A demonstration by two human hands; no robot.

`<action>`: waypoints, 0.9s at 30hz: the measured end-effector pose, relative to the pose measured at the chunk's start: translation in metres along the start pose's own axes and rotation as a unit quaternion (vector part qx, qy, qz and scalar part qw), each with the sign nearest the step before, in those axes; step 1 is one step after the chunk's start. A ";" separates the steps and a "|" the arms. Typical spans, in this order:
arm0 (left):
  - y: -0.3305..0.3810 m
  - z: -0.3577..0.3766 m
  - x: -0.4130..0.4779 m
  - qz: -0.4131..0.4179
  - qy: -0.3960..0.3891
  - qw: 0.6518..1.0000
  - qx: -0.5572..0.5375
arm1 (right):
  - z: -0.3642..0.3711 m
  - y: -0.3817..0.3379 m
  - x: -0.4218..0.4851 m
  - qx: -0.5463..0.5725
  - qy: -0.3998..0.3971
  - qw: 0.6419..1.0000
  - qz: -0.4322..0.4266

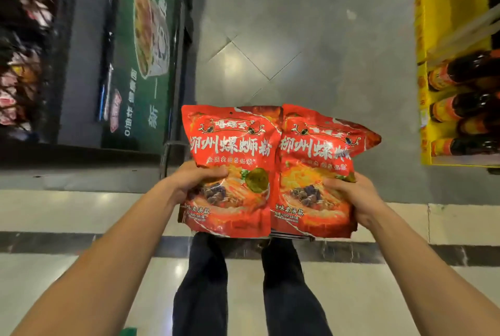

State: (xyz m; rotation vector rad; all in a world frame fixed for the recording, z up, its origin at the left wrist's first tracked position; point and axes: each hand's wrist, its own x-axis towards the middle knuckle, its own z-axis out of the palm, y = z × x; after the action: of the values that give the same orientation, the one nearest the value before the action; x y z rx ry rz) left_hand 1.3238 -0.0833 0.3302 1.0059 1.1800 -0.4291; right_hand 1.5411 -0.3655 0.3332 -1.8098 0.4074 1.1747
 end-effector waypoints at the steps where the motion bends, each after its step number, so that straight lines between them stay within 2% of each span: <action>1: -0.004 0.003 0.016 -0.006 0.000 1.000 -0.004 | 0.000 0.006 0.021 -0.010 -0.009 1.000 0.011; 7: -0.031 0.015 0.120 -0.022 0.006 1.000 0.010 | 0.012 0.050 0.133 -0.042 -0.037 0.997 0.049; 15: -0.106 0.016 0.245 -0.047 0.010 0.999 0.013 | 0.029 0.116 0.243 -0.082 -0.054 0.991 0.092; 17: -0.118 0.019 0.269 -0.055 0.026 0.998 0.007 | 0.032 0.133 0.266 -0.086 -0.030 0.992 0.091; 19: -0.128 0.026 0.290 -0.061 0.061 0.996 -0.004 | 0.036 0.148 0.285 -0.133 0.030 0.989 0.049; 22: -0.139 0.034 0.310 -0.046 0.129 0.990 -0.009 | 0.043 0.162 0.287 -0.259 0.120 0.958 -0.023; 24: -0.141 0.038 0.309 -0.026 0.200 0.978 0.044 | 0.047 0.166 0.273 -0.327 0.158 0.926 -0.101; 26: -0.141 0.048 0.296 0.009 0.304 0.938 0.164 | 0.053 0.170 0.258 -0.455 0.197 0.841 -0.215; 27: -0.142 0.056 0.287 0.051 0.359 0.902 0.234 | 0.057 0.172 0.252 -0.512 0.197 0.792 -0.269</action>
State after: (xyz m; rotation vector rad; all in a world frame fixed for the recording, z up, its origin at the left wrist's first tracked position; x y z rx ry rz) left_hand 1.3551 -0.1434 0.0126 1.7292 1.7111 -0.2604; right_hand 1.5178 -0.3618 0.0234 -2.8467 -0.6601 0.5826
